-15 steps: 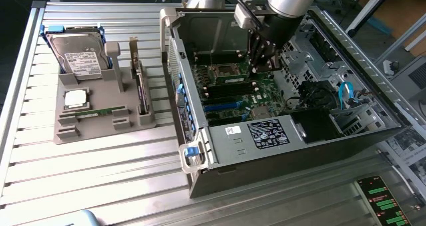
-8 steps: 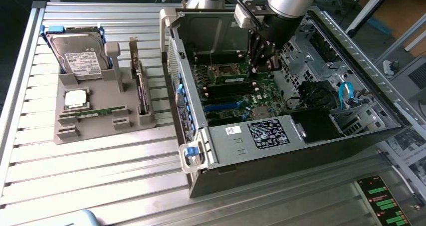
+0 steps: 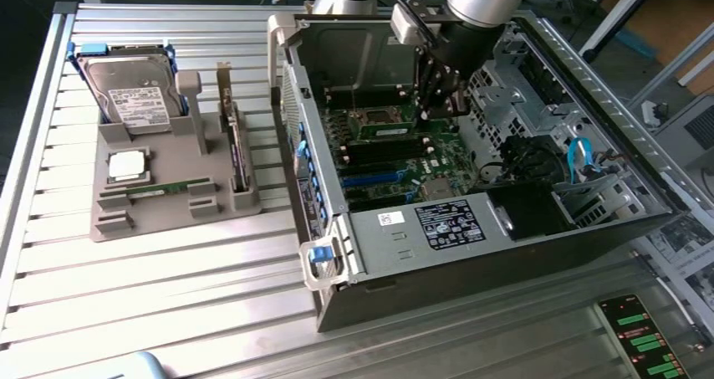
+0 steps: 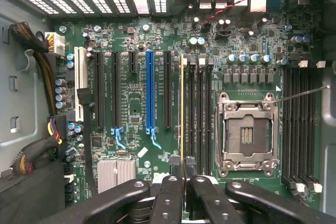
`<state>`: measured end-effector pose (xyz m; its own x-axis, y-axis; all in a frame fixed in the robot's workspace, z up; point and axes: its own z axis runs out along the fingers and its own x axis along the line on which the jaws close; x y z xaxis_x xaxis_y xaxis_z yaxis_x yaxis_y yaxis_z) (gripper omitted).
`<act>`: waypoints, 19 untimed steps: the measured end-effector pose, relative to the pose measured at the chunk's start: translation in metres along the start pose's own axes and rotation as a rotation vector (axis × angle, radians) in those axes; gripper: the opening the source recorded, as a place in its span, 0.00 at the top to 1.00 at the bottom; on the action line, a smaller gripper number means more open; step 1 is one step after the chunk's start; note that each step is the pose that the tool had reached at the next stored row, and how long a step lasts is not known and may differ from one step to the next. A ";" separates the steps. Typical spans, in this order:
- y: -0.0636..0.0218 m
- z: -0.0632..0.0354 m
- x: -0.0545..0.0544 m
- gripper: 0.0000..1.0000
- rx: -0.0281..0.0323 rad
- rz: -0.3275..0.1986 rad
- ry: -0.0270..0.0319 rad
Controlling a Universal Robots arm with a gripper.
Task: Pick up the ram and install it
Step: 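Insert the ram into the slot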
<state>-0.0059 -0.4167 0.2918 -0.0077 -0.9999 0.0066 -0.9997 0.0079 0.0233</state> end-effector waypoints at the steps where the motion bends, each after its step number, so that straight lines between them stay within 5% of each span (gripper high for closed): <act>1: 0.0000 0.0000 0.000 0.88 0.0000 0.000 -0.0001; 5: 0.0000 0.0005 0.000 0.88 0.0001 0.000 -0.0005; 19: -0.0006 0.0268 0.000 0.88 0.0008 0.000 -0.0002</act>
<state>-0.0059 -0.4166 0.2650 -0.0078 -0.9999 0.0064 -0.9997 0.0080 0.0226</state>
